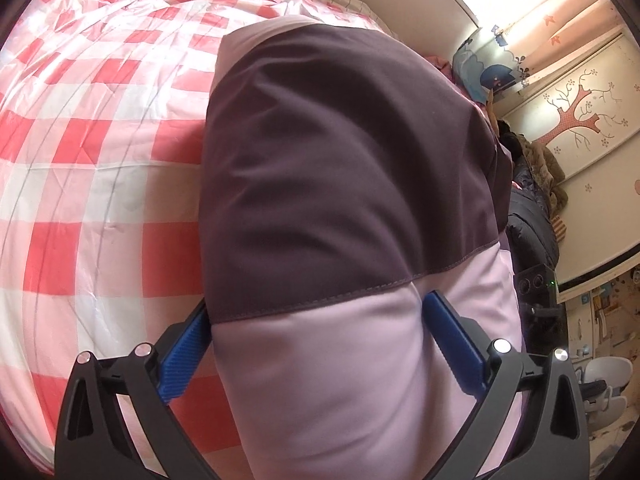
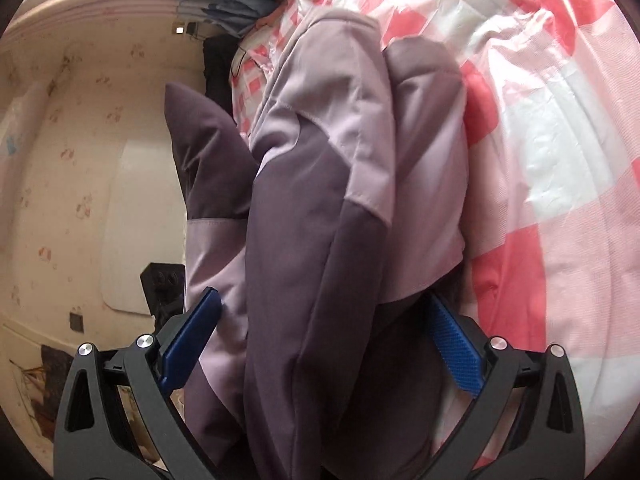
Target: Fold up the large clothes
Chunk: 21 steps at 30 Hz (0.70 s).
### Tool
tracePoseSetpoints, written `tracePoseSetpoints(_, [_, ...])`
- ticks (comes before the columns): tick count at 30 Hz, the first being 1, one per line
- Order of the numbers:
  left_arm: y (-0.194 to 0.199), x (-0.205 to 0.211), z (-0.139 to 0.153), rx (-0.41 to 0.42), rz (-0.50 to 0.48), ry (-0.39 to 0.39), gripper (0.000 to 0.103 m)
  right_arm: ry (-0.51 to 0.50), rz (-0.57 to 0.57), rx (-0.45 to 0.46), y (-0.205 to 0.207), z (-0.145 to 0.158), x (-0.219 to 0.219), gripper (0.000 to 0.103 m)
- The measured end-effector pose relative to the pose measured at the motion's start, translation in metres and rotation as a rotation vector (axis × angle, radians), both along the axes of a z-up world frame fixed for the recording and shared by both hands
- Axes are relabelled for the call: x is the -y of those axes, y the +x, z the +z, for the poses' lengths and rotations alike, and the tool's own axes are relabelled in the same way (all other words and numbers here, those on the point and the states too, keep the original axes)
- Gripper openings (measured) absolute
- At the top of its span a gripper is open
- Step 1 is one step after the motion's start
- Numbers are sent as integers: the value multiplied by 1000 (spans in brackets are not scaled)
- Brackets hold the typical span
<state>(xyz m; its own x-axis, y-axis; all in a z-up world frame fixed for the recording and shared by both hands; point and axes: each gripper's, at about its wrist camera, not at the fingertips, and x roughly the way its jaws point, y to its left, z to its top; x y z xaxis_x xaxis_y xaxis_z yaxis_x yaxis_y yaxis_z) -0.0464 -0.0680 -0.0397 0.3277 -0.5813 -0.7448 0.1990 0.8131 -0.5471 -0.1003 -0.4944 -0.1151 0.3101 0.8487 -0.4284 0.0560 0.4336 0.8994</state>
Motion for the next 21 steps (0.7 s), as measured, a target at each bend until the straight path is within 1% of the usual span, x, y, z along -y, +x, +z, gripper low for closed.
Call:
tracePoseSetpoints(2, [5,-3,-2,-13,5,-16,98,10,-22,0,1,-1,7,97])
tracePoseSetpoints(4, [3,-1,-5,-7,22,-19,98,-13,-32,-5,5,-5,4,97])
tracePoseSetpoints(7, [-3,9,-1,33,29,16,98,24,-2,-17,16,-13,-7,97])
tracePoseSetpoints(9, [-12,16,7,92,40,44,97,66,1,-11,23,-17,-14,97])
tracePoseSetpoints(11, [-23,22,18,184,55,95,93,121,0,24,27,-17,-16,98])
tracePoseSetpoints(12, [-31,27,27,244,57,133,89,148,-1,44,33,-17,-22,98])
tracePoseSetpoints(13, [-37,31,36,295,52,170,88,185,0,70,35,-14,-26,98])
tracePoseSetpoints(15, [-46,37,52,370,45,223,85,242,13,129,36,-1,-34,98])
tracePoseSetpoints(17, [-55,37,74,440,36,256,81,302,34,192,41,19,-50,97])
tracePoseSetpoints(18, [-59,38,86,477,26,272,76,306,42,221,45,29,-60,97])
tracePoseSetpoints(19, [-67,41,101,540,-8,276,65,298,55,251,49,39,-70,97])
tracePoseSetpoints(20, [-73,50,117,589,-43,321,54,272,78,280,52,47,-81,97])
tracePoseSetpoints(21, [-78,57,126,626,-58,363,54,239,105,295,54,52,-92,97])
